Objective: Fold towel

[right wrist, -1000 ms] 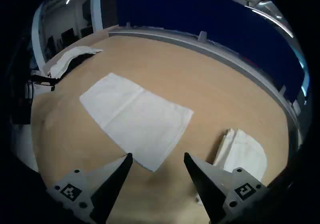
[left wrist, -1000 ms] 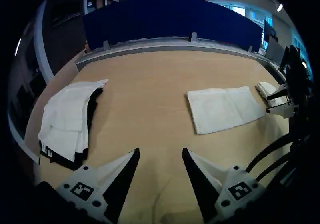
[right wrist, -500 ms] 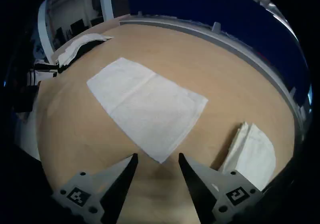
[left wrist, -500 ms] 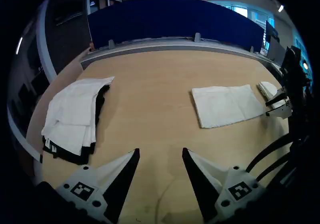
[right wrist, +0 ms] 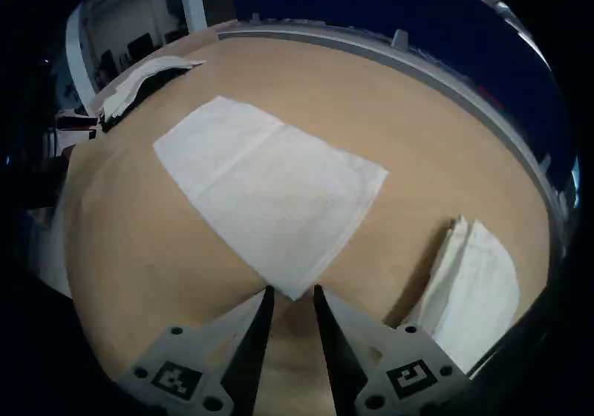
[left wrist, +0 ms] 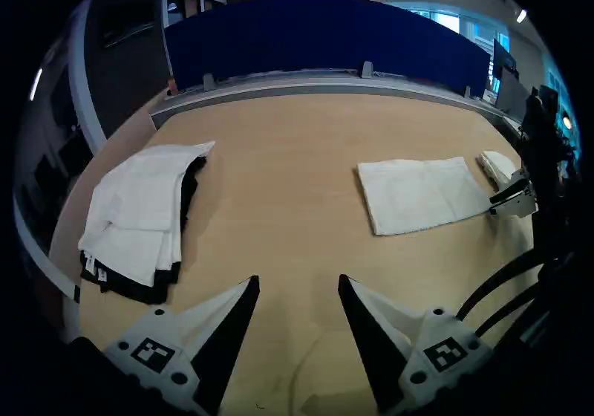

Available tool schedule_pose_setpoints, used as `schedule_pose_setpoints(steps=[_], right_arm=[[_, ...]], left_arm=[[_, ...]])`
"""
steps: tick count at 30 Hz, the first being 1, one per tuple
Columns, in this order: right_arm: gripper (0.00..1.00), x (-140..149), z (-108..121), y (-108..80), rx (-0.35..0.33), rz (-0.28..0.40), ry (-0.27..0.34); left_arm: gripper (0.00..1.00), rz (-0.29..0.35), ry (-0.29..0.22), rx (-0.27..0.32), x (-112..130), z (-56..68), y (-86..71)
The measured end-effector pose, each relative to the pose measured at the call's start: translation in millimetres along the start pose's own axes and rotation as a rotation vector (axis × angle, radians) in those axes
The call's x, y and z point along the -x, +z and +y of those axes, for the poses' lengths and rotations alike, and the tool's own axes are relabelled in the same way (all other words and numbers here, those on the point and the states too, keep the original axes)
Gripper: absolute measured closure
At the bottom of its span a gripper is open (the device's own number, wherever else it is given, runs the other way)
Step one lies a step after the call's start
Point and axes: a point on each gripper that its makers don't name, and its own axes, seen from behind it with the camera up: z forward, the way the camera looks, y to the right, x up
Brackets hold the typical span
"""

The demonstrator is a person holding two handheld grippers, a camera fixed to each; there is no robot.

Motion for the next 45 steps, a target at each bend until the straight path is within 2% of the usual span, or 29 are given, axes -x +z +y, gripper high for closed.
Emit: schedule_pose_setpoints(steps=[5,7,13,15,19,27,33,39,45], right_arm=[[0.61,0.1,-0.9,0.7,-0.004,-0.001,0.001],[0.71,0.1,-0.8,1.4,-0.001,0.0,0.0],[0.77,0.2,-0.7,3.6,0.0,-0.004,0.001],[0.87,-0.6,0.3,3.4,0.001,-0.004,0.002],[0.94,-0.7,4.0,3.8,0.019,-0.002,0.001],[0.96,-3.5,1.7,2.9,0.018,0.005,0.001],[0.96,-15.5,-0.2,-6.4,0.024,0.031,-0.01],[0.97,-46.3,-4.3,-24.8,0.027,0.087,-0.029],[0.97,-84.8,-15.6,-42.6,0.023,0.137,-0.086]], left_arm=[[0.22,0.0,0.001,0.003,0.0,0.6,0.2],[0.22,-0.001,0.003,0.004,-0.1,1.3,0.3],[0.22,-0.003,0.004,0.008,0.6,2.8,1.4],[0.22,-0.003,0.003,0.008,1.3,3.1,2.0],[0.22,-0.005,0.004,0.008,2.1,2.1,2.5],[0.22,-0.004,0.005,0.008,0.2,0.6,1.8],[0.22,-0.002,0.007,0.011,-1.2,1.1,1.7],[0.22,0.002,0.005,0.016,-3.7,1.2,0.5],[0.22,0.005,0.005,0.014,-3.8,-0.7,-0.9]])
